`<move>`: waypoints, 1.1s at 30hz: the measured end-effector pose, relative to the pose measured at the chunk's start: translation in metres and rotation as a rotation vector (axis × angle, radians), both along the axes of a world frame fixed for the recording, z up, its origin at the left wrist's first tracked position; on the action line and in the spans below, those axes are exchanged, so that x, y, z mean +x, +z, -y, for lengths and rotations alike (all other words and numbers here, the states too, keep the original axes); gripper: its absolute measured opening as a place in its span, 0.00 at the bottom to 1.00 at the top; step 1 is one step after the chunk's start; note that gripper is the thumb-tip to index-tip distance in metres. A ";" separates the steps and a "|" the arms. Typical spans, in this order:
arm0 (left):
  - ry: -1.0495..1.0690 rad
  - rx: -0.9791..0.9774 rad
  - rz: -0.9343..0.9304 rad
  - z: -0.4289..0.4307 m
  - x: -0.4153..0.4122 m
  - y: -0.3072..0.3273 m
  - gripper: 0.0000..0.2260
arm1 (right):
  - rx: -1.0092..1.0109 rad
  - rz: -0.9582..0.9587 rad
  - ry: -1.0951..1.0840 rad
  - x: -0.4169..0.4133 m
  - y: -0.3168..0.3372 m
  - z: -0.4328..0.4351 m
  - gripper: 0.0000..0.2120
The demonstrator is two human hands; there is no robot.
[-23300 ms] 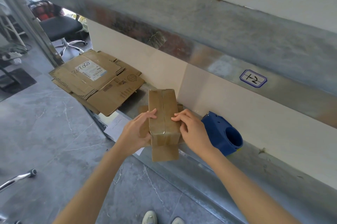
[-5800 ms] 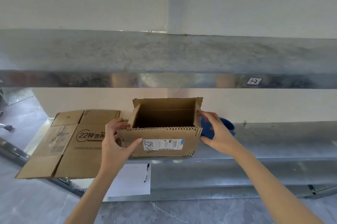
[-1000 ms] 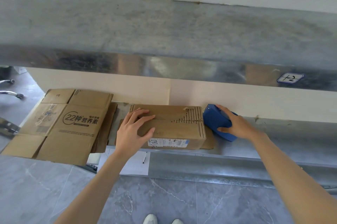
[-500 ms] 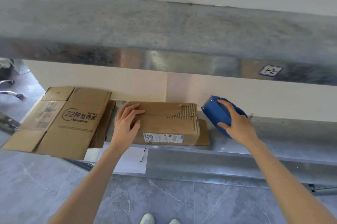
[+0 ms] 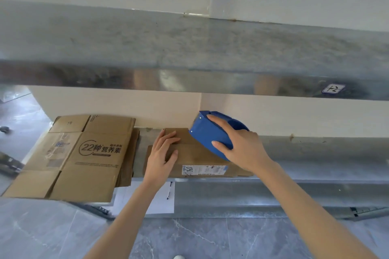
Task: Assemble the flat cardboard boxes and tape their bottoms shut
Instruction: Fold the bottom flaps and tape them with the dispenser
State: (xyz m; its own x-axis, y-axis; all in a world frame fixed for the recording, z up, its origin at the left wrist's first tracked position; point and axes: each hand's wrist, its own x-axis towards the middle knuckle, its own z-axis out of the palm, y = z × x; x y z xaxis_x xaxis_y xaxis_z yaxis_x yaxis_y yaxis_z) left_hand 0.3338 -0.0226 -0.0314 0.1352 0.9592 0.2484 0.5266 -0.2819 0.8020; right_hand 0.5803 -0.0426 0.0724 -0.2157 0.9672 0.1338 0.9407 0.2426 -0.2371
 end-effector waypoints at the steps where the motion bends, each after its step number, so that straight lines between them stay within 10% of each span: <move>1: -0.003 -0.005 0.002 0.001 0.000 0.000 0.15 | 0.019 0.028 0.013 -0.010 -0.005 -0.002 0.32; 22: 0.029 -0.254 0.289 0.002 -0.004 0.004 0.26 | -0.052 0.168 0.248 -0.021 -0.008 -0.026 0.27; 33: -0.035 -0.214 0.303 -0.023 -0.029 0.039 0.14 | -0.039 0.145 0.327 -0.019 -0.016 -0.036 0.31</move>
